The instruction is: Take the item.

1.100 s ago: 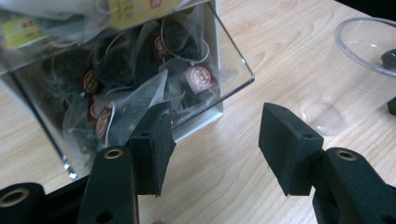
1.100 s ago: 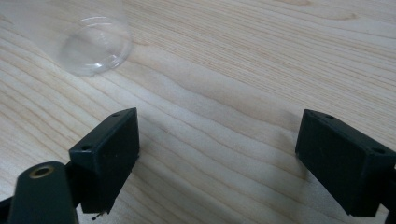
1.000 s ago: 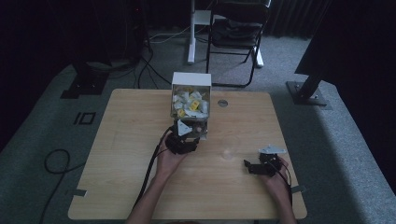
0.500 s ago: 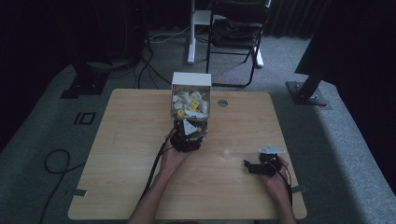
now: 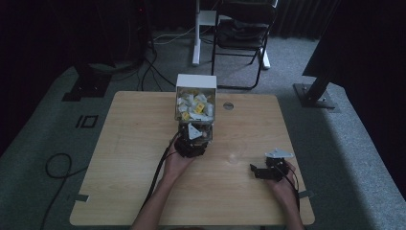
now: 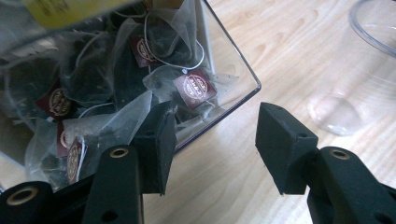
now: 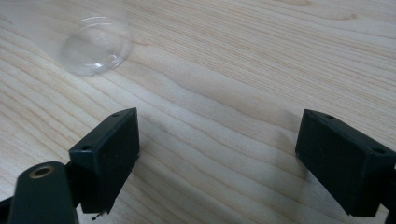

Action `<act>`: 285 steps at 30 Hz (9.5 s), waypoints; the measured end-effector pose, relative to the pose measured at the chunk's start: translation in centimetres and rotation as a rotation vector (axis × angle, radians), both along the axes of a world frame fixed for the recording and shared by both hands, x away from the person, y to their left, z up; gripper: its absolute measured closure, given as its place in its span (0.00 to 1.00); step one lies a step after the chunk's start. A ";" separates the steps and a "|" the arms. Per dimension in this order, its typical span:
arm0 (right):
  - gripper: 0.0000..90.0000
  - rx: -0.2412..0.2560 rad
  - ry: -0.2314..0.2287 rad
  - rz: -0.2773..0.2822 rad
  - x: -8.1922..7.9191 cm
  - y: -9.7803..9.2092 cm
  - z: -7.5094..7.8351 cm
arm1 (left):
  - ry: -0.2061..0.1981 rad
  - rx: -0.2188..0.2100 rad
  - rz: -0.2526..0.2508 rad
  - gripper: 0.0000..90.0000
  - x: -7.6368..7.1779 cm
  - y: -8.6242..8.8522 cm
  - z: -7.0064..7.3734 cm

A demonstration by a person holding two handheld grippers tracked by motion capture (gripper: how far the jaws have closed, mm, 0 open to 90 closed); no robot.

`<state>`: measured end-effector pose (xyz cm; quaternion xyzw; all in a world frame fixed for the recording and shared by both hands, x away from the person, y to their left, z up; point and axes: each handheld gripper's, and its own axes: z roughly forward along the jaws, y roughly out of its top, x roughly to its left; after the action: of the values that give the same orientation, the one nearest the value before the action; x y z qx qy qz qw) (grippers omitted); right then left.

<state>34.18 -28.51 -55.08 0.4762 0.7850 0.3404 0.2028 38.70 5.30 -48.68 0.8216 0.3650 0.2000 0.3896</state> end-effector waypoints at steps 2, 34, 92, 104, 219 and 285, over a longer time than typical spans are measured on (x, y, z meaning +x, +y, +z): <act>0.15 0.001 0.000 -0.001 0.0 0.0 0.0 | 0.004 -0.009 -0.001 0.54 -0.2 0.1 0.0; 0.15 0.000 0.000 0.000 0.0 0.0 0.0 | -0.097 -0.027 0.077 0.55 -2.0 2.4 1.7; 0.15 -0.002 -0.002 0.001 0.0 0.0 0.0 | -0.035 -0.099 0.070 1.00 -1.3 4.4 4.5; 0.15 -0.001 -0.001 0.001 0.0 0.0 0.0 | -0.045 -0.123 0.056 1.00 -1.6 4.5 5.4; 0.15 0.002 0.001 0.000 0.0 0.0 0.0 | -0.041 -0.182 -0.108 1.00 -2.4 -1.2 6.9; 0.15 0.000 -0.002 0.001 0.0 0.0 0.0 | -0.030 -0.160 -0.218 1.00 -2.1 -8.1 6.5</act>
<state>34.20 -28.52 -55.08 0.4753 0.7852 0.3409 0.2034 36.63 -2.75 -42.19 0.8196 0.2825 0.1387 0.4788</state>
